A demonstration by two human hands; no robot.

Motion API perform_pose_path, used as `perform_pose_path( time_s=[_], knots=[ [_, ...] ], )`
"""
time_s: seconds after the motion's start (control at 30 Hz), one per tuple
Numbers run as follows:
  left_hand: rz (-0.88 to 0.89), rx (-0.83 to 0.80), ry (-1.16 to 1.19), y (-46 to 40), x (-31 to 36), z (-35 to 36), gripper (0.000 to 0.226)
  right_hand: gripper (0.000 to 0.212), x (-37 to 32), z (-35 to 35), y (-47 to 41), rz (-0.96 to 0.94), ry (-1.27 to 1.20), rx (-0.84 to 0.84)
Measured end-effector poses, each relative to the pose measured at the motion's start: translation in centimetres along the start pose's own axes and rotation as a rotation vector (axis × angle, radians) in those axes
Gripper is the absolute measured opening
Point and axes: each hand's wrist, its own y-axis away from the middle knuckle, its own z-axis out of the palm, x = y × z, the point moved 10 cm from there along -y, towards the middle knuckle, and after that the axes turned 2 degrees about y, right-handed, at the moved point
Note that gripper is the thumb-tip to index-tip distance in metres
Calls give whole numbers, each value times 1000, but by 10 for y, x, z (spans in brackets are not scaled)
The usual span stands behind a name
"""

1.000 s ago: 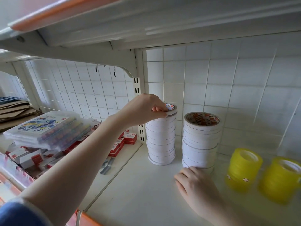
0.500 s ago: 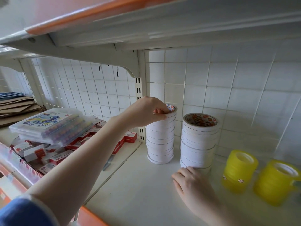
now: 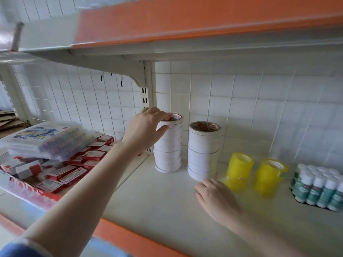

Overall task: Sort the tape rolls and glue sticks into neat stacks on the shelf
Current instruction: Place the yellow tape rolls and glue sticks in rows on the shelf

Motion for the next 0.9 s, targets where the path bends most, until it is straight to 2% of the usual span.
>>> perform_pose_path(
  time_s=[0.07, 0.13, 0.2, 0.37, 0.47, 0.63, 0.77, 0.9],
  knots=[
    [-16, 61, 4, 22, 7, -7, 24, 25, 12, -15, 15, 86, 12, -24],
    [-41, 66, 9, 44, 15, -7, 25, 18, 23, -34, 34, 178, 69, -25],
    [-50, 34, 22, 66, 24, -1, 26, 20, 35, -48, 56, 262, 104, -54],
    [-68, -58, 117, 103, 65, 21, 26, 10, 80, -81, 124, 542, 95, -185],
    [-69, -112, 186, 115, 107, 39, 30, 7, 105, -118, 165, 625, 144, -136],
    [-4, -172, 295, 120, 202, 75, 32, 17, 154, -172, 236, 732, 232, -108],
    [50, -207, 357, 117, 302, 102, 34, 5, 208, -210, 297, 795, 275, -105],
    [59, -209, 426, 110, 411, 122, 35, 20, 276, -250, 361, 836, 311, -76]
  ],
)
